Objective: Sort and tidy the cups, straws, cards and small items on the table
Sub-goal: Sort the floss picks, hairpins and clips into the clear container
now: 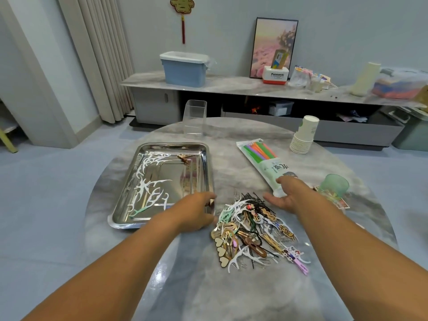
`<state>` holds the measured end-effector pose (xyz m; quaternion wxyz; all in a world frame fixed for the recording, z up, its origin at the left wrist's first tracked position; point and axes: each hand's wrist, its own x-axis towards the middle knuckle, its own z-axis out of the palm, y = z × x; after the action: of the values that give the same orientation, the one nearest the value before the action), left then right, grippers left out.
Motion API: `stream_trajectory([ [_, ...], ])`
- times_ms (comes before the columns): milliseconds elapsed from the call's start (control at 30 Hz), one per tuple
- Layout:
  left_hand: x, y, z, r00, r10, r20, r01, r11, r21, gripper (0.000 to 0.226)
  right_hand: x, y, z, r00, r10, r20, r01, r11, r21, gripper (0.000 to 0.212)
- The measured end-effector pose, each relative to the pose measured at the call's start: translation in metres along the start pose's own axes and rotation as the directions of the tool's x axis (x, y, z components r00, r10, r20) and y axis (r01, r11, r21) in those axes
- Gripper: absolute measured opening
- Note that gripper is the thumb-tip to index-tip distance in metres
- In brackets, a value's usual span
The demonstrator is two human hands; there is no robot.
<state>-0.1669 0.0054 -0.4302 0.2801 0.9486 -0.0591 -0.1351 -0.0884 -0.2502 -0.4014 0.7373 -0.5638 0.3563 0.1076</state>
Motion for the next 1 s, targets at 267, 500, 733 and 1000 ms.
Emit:
stream_trajectory([
  [267, -0.015, -0.037, -0.053, 0.766, -0.296, -0.571, 0.330, 0.943, -0.046, 0.045, -0.011, 0.010, 0.014, 0.938, -0.282, -0.202, 0.177, 0.889, -0.421, 0.069],
  [500, -0.029, -0.109, -0.066, 0.519, -0.765, -0.380, 0.758, 0.618, -0.208, 0.038, -0.040, 0.052, 0.047, 0.836, -0.434, 0.335, 0.541, 0.556, -0.631, 0.016],
  [733, -0.033, -0.114, -0.064, 0.557, -0.734, -0.389, 0.593, 0.680, -0.432, 0.005, -0.040, 0.089, 0.068, 0.812, -0.238, 0.533, 0.580, 0.430, -0.692, 0.024],
  [1000, -0.045, -0.045, -0.111, 0.697, -0.593, -0.402, 0.060, 0.607, -0.792, 0.042, -0.043, 0.093, 0.068, 0.832, -0.251, 0.495, 0.555, 0.349, -0.755, 0.023],
])
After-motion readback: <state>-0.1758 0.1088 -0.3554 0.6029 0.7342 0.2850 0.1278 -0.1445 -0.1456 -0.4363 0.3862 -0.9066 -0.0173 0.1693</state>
